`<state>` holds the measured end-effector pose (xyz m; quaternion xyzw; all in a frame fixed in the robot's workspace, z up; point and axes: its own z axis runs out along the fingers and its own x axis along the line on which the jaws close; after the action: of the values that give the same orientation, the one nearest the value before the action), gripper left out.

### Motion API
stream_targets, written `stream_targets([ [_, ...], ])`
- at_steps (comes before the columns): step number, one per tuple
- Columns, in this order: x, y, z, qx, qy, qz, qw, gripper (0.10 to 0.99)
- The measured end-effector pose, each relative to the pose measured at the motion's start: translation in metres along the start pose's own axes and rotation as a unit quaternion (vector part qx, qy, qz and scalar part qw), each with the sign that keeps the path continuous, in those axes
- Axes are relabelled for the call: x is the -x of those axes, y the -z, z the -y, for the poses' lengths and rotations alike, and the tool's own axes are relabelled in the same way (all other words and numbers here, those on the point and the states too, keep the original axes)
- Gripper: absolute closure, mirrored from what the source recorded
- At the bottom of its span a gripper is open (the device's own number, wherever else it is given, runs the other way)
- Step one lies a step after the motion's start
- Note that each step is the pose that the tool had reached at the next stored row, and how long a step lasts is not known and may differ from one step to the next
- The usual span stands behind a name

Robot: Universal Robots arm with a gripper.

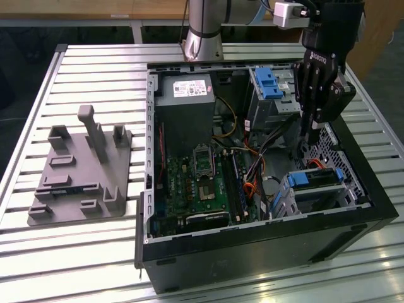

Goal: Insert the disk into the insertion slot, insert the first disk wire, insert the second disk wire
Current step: 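Insert the second disk wire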

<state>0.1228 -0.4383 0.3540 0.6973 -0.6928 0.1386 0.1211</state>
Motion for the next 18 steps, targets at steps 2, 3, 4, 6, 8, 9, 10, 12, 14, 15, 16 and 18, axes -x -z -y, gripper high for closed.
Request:
stream_targets([
  [2, 0.0, 0.0, 0.0, 0.0, 0.0, -0.0001, 1.0, 0.788],
  [3, 0.0001, 0.0, 0.0001, -0.0003, 0.0, 0.0, 1.0, 0.788],
  [4, 0.0, 0.0, 0.0001, -0.0008, 0.0, -0.0001, 1.0, 0.788],
  [6, 0.0, 0.0, 0.0, -0.0016, -0.001, -0.0001, 1.0, 0.788],
  [8, 0.0, 0.0, 0.0001, -0.002, -0.001, -0.0001, 1.0, 0.788],
  [9, 0.0001, 0.0, 0.0002, -0.0021, -0.001, -0.0001, 1.0, 0.788],
  [10, 0.0001, 0.0, 0.0005, -0.0022, -0.001, -0.0001, 1.0, 0.788],
  [12, 0.0001, 0.0, 0.0013, -0.0022, -0.001, -0.0001, 1.0, 0.788],
  [14, 0.0, 0.0, 0.0018, -0.0021, -0.001, -0.0004, 1.0, 0.788],
  [15, 0.0, 0.0, 0.0018, -0.0021, -0.001, -0.0006, 1.0, 0.788],
  [16, 0.0, 0.0, 0.0018, -0.0021, -0.001, -0.0008, 1.0, 0.788],
  [18, 0.0002, -0.0005, 0.0019, -0.0024, -0.001, -0.0011, 1.0, 0.788],
])
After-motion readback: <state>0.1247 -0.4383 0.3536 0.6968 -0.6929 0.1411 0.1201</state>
